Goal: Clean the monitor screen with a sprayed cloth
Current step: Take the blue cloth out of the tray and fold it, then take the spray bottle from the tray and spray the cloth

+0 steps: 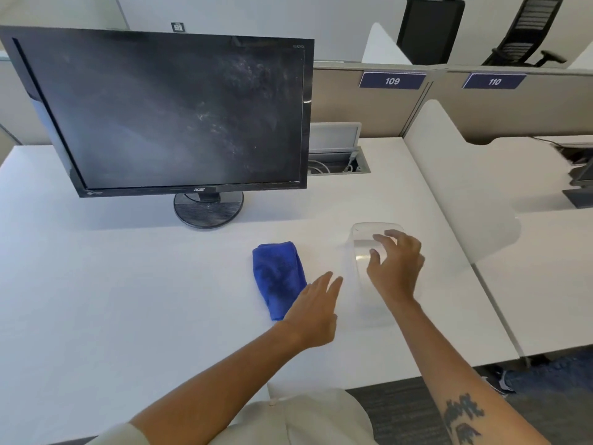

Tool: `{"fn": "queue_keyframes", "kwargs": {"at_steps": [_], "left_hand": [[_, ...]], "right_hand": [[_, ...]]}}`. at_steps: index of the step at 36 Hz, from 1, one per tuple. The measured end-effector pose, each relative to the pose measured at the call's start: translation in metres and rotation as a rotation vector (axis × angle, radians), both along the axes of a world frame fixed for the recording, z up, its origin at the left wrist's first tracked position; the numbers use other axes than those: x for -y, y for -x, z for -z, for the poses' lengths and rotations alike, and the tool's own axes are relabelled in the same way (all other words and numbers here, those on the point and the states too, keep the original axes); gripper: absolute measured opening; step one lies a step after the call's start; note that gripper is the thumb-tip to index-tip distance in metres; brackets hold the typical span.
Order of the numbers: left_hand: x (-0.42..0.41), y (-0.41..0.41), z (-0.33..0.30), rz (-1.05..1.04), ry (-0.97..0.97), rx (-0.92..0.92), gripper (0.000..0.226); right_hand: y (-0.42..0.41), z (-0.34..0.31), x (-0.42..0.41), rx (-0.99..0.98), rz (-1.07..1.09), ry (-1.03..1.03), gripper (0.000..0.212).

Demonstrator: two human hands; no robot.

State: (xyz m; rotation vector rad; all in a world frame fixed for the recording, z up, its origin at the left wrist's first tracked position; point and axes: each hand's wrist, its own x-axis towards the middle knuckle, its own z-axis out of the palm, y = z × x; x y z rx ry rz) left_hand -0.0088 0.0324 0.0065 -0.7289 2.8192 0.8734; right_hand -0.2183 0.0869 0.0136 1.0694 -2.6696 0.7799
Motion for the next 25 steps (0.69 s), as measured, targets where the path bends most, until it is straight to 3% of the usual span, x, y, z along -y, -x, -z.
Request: {"fn": "queue_keyframes", "kwargs": {"at_steps": [9,17,25], "left_hand": [[-0.023,0.025,0.007,0.085,0.008,0.021,0.088],[-0.031,0.030,0.011,0.086,-0.007,0.035,0.086],[-0.036,0.030,0.013,0.085,-0.016,0.060,0.084]], "right_hand": [[0.033,0.003,-0.025,0.024,0.018,-0.439,0.054],[0.043,0.011,-0.037,0.081,-0.017,-0.464,0.038],[0.043,0.012,-0.040,0.156,-0.051,-0.459,0.044]]}}
